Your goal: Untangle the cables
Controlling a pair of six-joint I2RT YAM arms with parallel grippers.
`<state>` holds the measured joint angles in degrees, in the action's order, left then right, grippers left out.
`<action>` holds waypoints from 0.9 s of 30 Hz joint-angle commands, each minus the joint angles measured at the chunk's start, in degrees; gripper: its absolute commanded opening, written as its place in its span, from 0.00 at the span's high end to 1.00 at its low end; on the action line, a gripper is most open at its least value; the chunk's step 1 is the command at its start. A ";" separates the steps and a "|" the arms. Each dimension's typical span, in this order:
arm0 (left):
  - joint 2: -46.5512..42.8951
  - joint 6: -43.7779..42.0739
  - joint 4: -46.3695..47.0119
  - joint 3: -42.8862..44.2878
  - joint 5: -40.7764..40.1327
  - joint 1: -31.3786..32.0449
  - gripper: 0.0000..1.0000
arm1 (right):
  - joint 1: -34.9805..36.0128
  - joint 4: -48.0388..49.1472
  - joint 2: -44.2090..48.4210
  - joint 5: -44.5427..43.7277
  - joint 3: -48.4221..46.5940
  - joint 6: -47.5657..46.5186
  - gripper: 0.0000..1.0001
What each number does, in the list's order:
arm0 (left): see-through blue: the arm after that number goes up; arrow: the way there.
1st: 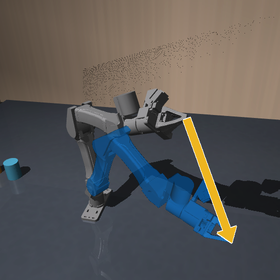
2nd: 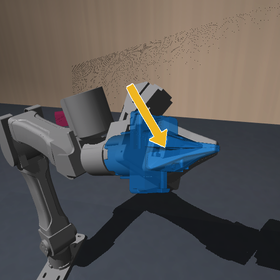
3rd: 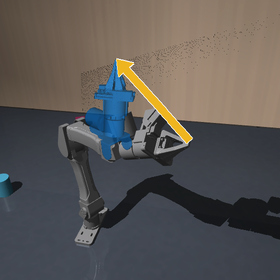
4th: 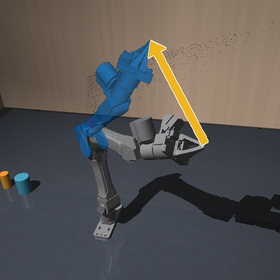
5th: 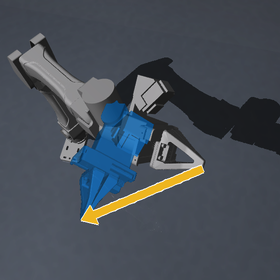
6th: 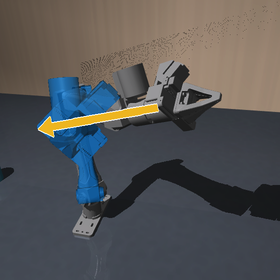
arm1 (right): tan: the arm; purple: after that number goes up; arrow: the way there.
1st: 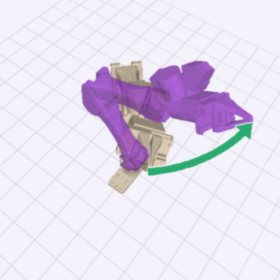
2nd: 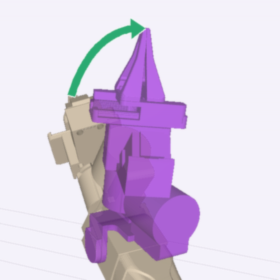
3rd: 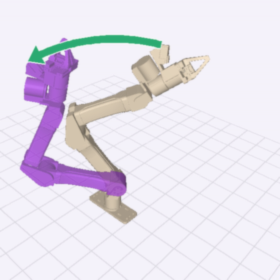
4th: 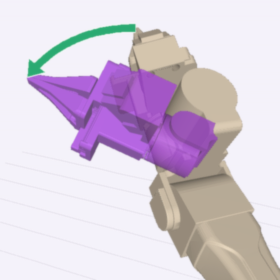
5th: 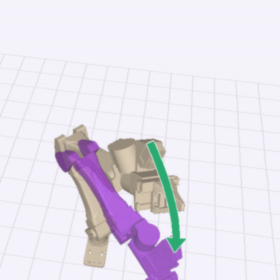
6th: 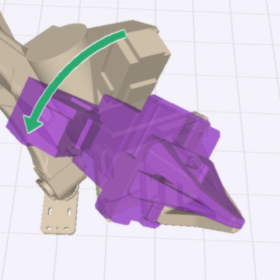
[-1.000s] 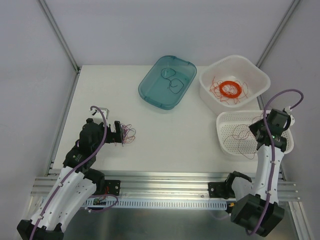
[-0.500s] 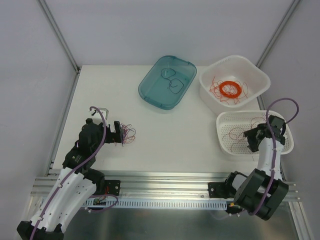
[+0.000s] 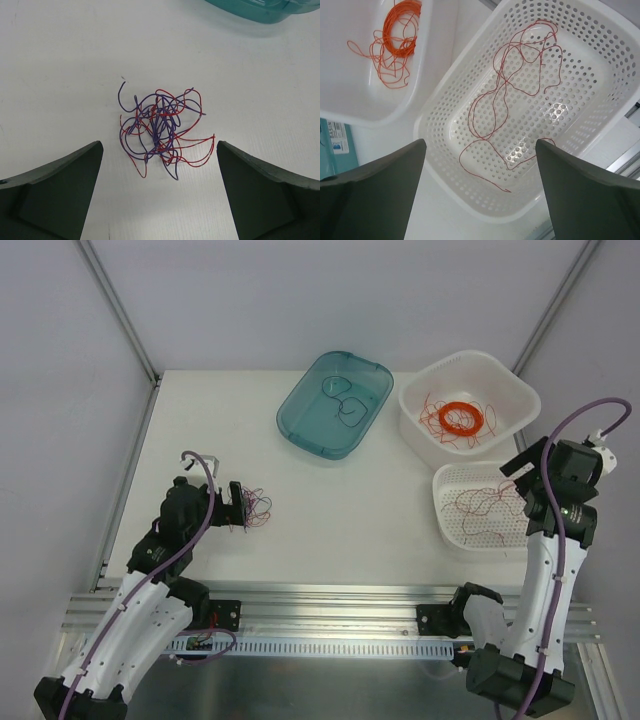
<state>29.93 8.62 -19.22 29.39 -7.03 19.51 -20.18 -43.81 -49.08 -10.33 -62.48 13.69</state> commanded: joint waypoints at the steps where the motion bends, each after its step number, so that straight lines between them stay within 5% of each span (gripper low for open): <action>1: 0.39 2.18 0.94 0.50 1.14 0.00 0.01 | 3.38 -3.12 1.09 -1.19 -2.74 -5.51 0.04; 9: 3.81 5.87 0.24 1.20 0.62 0.00 0.01 | 10.23 -1.63 0.83 8.73 2.88 -7.89 0.07; 18: 18.39 18.52 -1.69 4.27 -2.29 -0.08 0.01 | 39.59 5.66 -6.36 6.64 6.58 -6.14 0.07; 27: 38.96 22.32 2.43 11.83 5.59 0.35 0.23 | 54.71 14.27 -15.43 7.95 5.44 -6.13 0.07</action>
<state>64.99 28.58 -19.59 38.37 -6.87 19.51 32.32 -35.14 -63.61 -2.94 -55.79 7.46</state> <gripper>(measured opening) 0.791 0.932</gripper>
